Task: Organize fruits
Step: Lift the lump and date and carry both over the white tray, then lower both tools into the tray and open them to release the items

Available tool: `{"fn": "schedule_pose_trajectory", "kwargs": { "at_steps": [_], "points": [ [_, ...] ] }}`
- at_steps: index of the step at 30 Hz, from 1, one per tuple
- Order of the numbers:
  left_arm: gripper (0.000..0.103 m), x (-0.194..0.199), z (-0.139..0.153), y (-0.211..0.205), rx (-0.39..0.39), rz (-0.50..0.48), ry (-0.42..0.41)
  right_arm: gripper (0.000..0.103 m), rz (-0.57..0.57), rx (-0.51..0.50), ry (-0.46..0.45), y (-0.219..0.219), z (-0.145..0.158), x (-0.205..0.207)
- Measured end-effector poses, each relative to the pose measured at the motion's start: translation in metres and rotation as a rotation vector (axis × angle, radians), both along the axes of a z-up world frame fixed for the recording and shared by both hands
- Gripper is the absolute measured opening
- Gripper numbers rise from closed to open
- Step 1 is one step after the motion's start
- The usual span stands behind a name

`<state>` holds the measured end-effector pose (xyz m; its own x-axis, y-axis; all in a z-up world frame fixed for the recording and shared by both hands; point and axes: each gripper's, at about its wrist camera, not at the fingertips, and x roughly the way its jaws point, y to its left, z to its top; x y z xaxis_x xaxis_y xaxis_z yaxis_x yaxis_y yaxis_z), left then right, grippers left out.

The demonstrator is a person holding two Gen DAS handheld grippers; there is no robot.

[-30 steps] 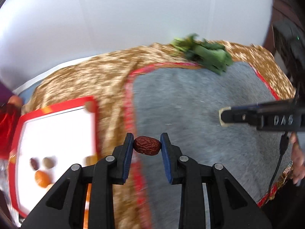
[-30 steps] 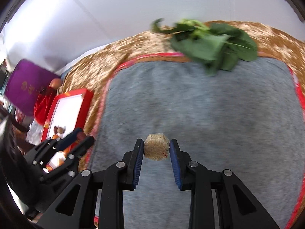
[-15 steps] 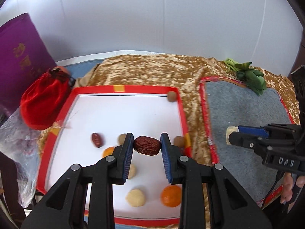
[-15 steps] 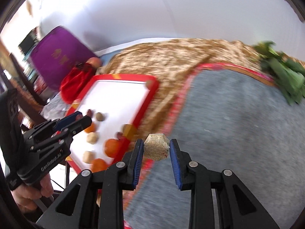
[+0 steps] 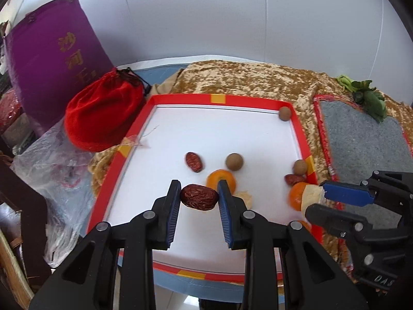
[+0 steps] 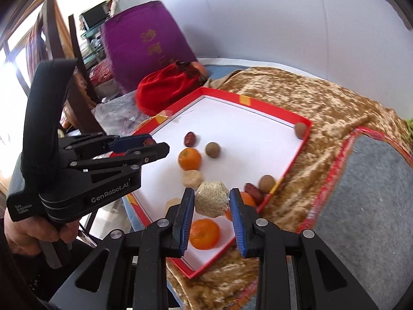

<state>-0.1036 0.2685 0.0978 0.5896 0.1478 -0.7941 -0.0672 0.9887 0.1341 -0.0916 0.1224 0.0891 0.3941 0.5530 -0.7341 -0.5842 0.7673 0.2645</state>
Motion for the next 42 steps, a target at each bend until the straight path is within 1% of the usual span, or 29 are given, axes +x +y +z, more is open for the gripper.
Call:
{"fn": "schedule_pose_trajectory", "kwargs": {
  "at_steps": [3,7,12,25,31,37,42],
  "points": [
    [0.026,-0.005,-0.001,0.005,0.008,0.021,-0.003,0.028,0.035,-0.017,-0.012,0.016,-0.007,-0.005],
    [0.026,-0.007,-0.007,0.011,0.026,0.038,0.014,0.028,0.064,-0.030,-0.019,0.034,-0.015,-0.008],
    [0.026,-0.007,-0.009,0.015,0.038,0.063,0.016,0.028,0.068,-0.046,-0.018,0.044,-0.022,-0.010],
    [0.026,-0.008,-0.007,0.010,0.065,0.051,0.007,0.028,0.012,-0.036,-0.030,0.035,-0.021,-0.004],
    [0.026,-0.010,-0.009,0.009,0.071,0.054,0.011,0.028,-0.005,-0.048,-0.027,0.035,-0.023,0.000],
    [0.026,-0.012,-0.011,0.010,0.072,0.058,0.016,0.028,-0.046,-0.071,-0.013,0.030,-0.029,0.008],
    [0.026,-0.012,-0.011,0.009,0.076,0.057,0.013,0.028,-0.067,-0.067,-0.017,0.026,-0.030,0.011]
  ]
}}
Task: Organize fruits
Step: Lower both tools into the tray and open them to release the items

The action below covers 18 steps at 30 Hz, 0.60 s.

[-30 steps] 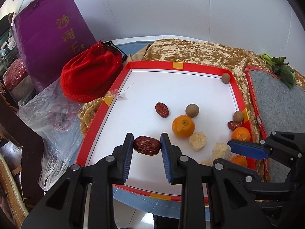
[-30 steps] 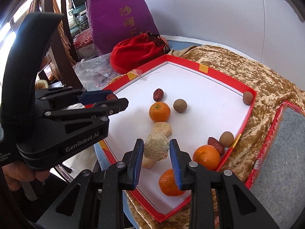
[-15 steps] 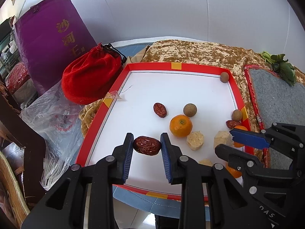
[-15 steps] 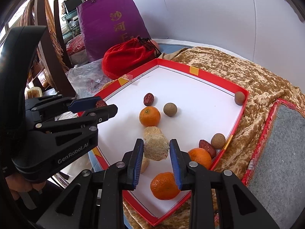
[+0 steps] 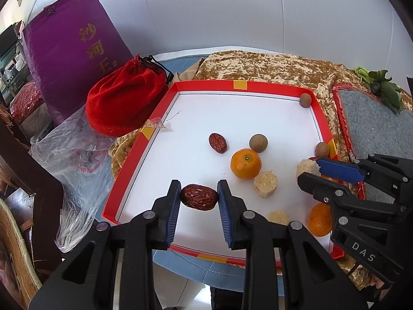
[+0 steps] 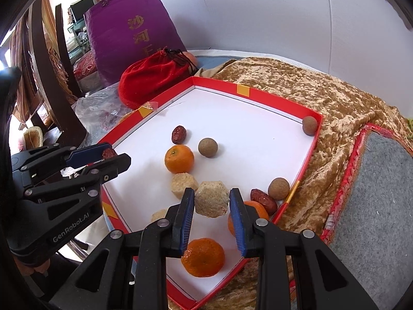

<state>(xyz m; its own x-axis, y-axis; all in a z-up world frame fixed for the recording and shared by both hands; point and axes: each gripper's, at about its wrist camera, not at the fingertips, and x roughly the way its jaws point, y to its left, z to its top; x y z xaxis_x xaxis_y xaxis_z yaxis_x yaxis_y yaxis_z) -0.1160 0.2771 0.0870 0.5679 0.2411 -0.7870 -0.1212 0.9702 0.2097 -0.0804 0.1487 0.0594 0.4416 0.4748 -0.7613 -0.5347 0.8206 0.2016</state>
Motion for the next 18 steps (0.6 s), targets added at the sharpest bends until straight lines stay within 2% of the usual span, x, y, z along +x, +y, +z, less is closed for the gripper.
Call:
{"fn": "schedule_pose_trajectory", "kwargs": {
  "at_steps": [12,18],
  "points": [
    [0.027,0.0021,-0.0064,-0.0062,0.005,0.017,0.028,0.031,-0.002,-0.002,-0.012,0.0000,0.0005,0.0003],
    [0.027,-0.0010,-0.0034,-0.0059,0.002,0.043,0.006,0.031,-0.005,0.010,-0.035,-0.0022,0.0072,-0.0015]
  ]
}}
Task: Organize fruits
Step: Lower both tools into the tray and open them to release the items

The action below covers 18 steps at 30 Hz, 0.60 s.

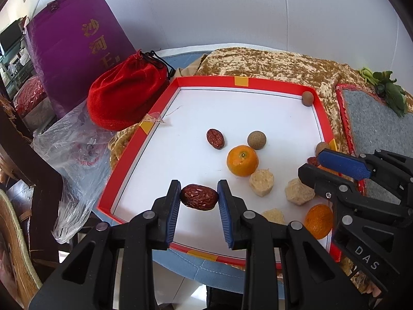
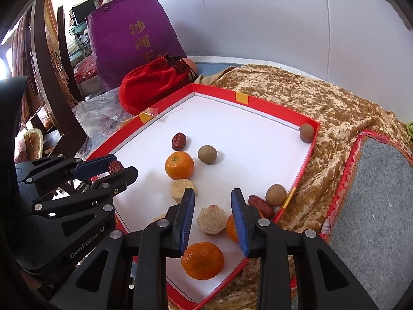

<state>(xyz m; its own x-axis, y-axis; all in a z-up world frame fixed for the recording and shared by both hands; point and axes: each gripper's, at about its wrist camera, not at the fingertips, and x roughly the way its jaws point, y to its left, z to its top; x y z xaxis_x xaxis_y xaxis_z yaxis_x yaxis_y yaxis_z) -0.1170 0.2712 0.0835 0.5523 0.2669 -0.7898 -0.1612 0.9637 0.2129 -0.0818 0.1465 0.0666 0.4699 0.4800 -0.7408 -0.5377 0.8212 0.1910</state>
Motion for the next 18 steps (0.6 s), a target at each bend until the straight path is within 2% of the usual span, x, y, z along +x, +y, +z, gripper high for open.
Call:
{"fn": "schedule_pose_trajectory", "kwargs": {
  "at_steps": [2,7,11,18],
  "points": [
    [0.029,-0.001,0.002,0.000,0.002,0.008,-0.010,0.031,-0.007,0.010,-0.006,-0.002,0.003,0.000],
    [0.046,-0.008,0.013,-0.002,0.010,0.021,-0.077,0.032,-0.028,0.020,-0.004,-0.008,0.007,0.003],
    [0.066,-0.017,0.022,-0.002,0.034,0.050,-0.137,0.034,-0.041,0.022,-0.022,-0.014,0.012,0.002],
    [0.076,-0.032,0.032,0.000,0.008,0.082,-0.211,0.037,-0.073,0.037,-0.052,-0.022,0.023,-0.010]
  ]
}}
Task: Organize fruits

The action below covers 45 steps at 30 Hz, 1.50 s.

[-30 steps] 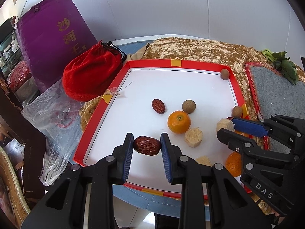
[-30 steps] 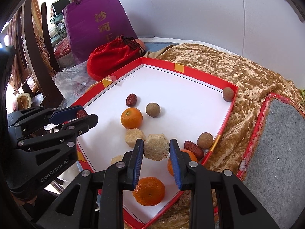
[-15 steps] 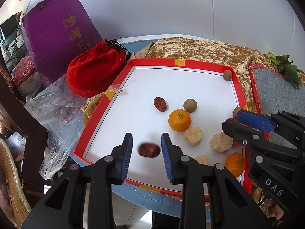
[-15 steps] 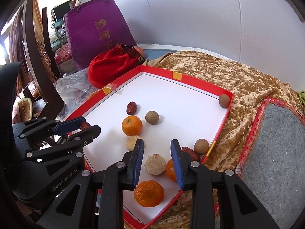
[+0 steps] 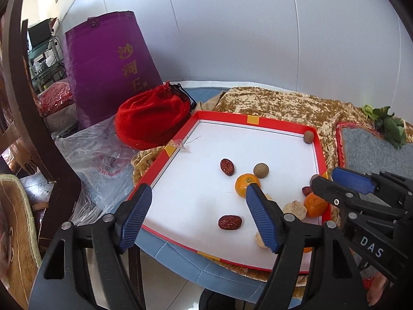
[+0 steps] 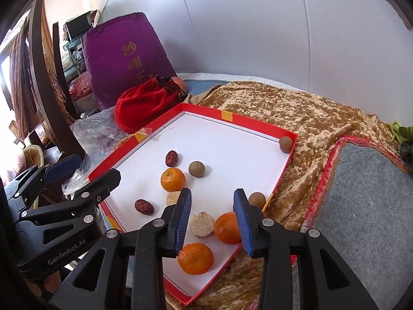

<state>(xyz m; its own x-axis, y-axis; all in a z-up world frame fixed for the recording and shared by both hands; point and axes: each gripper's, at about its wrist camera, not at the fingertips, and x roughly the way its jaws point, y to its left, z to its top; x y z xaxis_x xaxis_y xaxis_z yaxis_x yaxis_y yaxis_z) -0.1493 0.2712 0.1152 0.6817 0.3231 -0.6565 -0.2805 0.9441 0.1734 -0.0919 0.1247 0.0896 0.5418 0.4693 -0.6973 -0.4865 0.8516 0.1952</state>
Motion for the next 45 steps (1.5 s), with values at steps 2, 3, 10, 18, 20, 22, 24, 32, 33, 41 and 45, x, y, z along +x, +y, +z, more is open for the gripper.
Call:
{"fn": "schedule_pose_trajectory", "kwargs": {
  "at_steps": [2,3,10,18,20,22,24,32,33,41,45],
  "points": [
    [0.076,-0.003,0.002,0.000,-0.012,0.000,-0.015,0.041,-0.012,0.018,-0.007,-0.002,0.003,-0.008],
    [0.076,-0.005,0.003,0.000,-0.017,-0.004,-0.024,0.041,-0.015,0.020,-0.012,-0.002,0.004,-0.012],
    [0.079,-0.023,0.012,-0.004,-0.036,0.005,-0.082,0.049,-0.075,0.064,-0.082,-0.020,0.022,-0.046],
    [0.086,-0.064,0.036,-0.020,0.012,0.019,-0.138,0.056,-0.113,0.059,-0.198,-0.037,0.039,-0.089],
    [0.086,-0.074,0.041,-0.026,0.049,0.021,-0.136,0.060,-0.115,0.040,-0.232,-0.038,0.046,-0.101],
    [0.086,-0.083,0.044,-0.030,0.062,0.018,-0.129,0.064,-0.111,0.031,-0.261,-0.039,0.055,-0.113],
    [0.086,-0.091,0.047,-0.031,0.035,0.007,-0.120,0.066,-0.112,0.029,-0.291,-0.040,0.064,-0.125],
    [0.086,-0.129,0.080,-0.018,0.000,0.064,-0.175,0.079,-0.101,-0.006,-0.455,-0.035,0.111,-0.176],
    [0.086,-0.133,0.083,-0.016,-0.004,0.073,-0.185,0.079,-0.099,-0.013,-0.468,-0.033,0.115,-0.181],
    [0.086,-0.156,0.105,-0.006,0.012,0.110,-0.225,0.083,-0.109,0.031,-0.448,-0.031,0.134,-0.201],
    [0.086,-0.162,0.110,-0.006,0.002,0.097,-0.229,0.084,-0.116,0.022,-0.455,-0.030,0.136,-0.205]
  ]
}}
